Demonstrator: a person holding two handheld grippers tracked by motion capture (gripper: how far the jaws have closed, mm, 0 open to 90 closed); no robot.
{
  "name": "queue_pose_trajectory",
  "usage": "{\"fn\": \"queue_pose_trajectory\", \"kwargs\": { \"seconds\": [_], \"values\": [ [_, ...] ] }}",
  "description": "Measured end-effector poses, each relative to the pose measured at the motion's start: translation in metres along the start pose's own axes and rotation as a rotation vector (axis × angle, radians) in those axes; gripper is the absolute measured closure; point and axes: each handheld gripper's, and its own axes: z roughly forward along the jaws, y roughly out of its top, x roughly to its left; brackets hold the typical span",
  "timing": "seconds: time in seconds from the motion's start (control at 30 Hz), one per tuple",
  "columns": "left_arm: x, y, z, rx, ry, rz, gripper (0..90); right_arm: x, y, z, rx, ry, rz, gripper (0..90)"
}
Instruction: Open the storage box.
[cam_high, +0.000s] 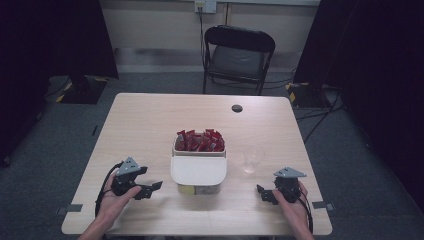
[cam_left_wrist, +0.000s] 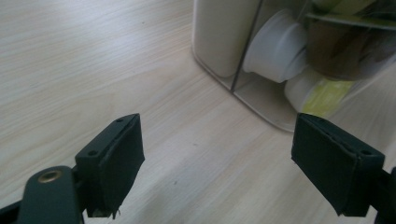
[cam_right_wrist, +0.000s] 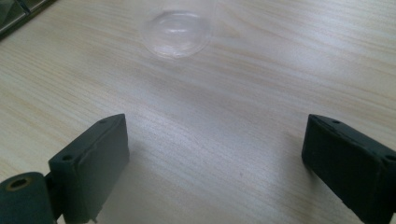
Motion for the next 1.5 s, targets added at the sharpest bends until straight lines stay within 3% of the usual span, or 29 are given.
{"fn": "queue_pose_trajectory", "kwargs": {
  "seconds": [0.77,0.9,1.07,1.17,1.5],
  "values": [
    [-0.021,0.016,0.006,-0.011,-0.096,0.012,16.5,0.000,0.000,0.000,-0.001,-0.001,0.000,7.0],
    [-0.022,0.018,0.010,0.008,-0.092,0.011,16.5,0.000,0.000,0.000,0.000,0.000,0.000,7.0],
    [-0.027,0.021,0.012,-0.004,-0.111,0.014,16.5,0.000,0.000,0.000,0.000,0.000,0.000,7.0],
    [-0.030,0.022,0.014,0.010,-0.109,0.037,16.5,0.000,0.000,0.000,0.000,0.000,0.000,7.0],
    [-0.029,0.031,0.013,-0.007,-0.129,0.034,15.3,0.000,0.000,0.000,0.000,0.000,0.000,7.0]
  ]
}}
